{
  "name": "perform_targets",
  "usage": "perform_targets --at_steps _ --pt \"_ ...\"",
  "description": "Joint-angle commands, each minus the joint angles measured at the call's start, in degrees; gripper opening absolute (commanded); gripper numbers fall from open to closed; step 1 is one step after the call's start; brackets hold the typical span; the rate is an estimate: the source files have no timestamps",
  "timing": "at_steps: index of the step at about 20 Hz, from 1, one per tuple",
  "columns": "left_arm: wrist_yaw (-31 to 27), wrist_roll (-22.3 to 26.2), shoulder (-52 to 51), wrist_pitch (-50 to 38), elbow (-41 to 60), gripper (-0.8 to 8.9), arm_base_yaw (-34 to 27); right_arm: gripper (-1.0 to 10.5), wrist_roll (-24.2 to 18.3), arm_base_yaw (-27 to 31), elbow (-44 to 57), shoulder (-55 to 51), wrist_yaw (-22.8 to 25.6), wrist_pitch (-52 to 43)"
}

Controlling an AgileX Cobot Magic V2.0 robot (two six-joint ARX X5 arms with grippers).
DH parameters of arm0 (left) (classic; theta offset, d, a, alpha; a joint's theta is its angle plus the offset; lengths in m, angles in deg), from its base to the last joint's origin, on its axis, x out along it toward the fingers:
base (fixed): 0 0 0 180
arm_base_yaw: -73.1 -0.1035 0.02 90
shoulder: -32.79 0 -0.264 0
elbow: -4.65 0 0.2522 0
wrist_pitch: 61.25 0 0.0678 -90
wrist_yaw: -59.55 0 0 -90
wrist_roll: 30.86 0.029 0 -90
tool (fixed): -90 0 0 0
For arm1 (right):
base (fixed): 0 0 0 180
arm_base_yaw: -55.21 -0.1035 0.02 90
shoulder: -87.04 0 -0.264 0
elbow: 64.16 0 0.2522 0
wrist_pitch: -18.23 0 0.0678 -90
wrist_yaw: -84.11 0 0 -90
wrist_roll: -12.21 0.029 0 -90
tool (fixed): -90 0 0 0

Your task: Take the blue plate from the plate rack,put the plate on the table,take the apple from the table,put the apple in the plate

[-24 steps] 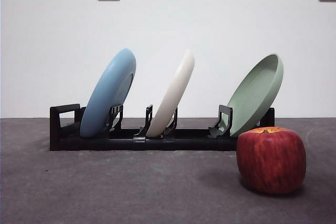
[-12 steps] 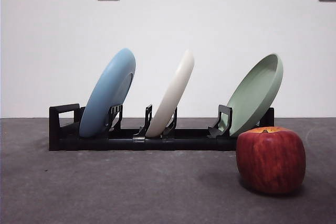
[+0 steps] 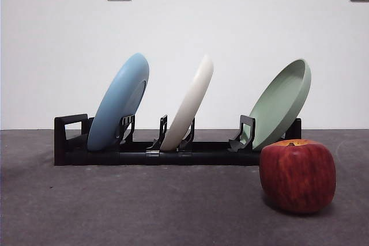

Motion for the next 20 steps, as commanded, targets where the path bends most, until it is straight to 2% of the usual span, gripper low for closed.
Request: perform_targets --at_steps 1,4,6,7,8,9,10,11,14,16,20 --pt "3.52 5.07 7.26 3.74 -6.62 -0.08 -0.04 -0.1 -3.98 -0.13 -6.01 5.18 -4.13 3.28" --pt "7.08 7.52 16.13 10.64 -15.39 -0.04 0.02 0.0 -6.36 -0.13 -12.7 12.24 -9.46 9.09" --pt "9.03 8.79 20.46 13.77 -19.58 0.0 0.13 0.1 -6.54 -0.13 -14.8 15.58 -10.78 10.64" --pt "9.64 8.76 22.08 14.6 -20.96 0.01 0.33 0.6 -6.51 -0.13 -15.12 16.7 -10.82 10.71" --pt "9.68 8.76 23.21 15.02 -21.94 0.24 0.7 1.5 -6.51 -0.13 -15.15 17.53 -10.82 10.71" --pt "9.66 8.74 24.17 14.97 -22.53 1.26 1.16 2.5 -6.49 -0.13 -15.15 18.18 -10.8 10.75" --pt "9.55 8.74 24.76 14.67 -22.8 2.87 1.62 3.2 -6.49 -0.13 -15.15 18.69 -10.82 10.78" --pt "9.51 8.72 25.27 14.43 -22.88 3.74 1.99 3.5 -6.51 -0.13 -15.15 18.86 -10.8 10.78" --pt "9.51 8.22 27.21 12.26 -22.93 3.81 3.82 3.5 -6.51 -0.13 -15.15 19.04 -10.8 10.64" --pt "9.42 5.86 29.16 8.87 -23.02 3.78 5.42 3.5 -6.49 -0.13 -15.15 19.02 -10.8 10.36" --pt "7.45 5.29 36.33 5.68 -26.6 3.76 9.46 3.5 -6.49 -0.13 -15.15 19.02 -10.8 10.32"
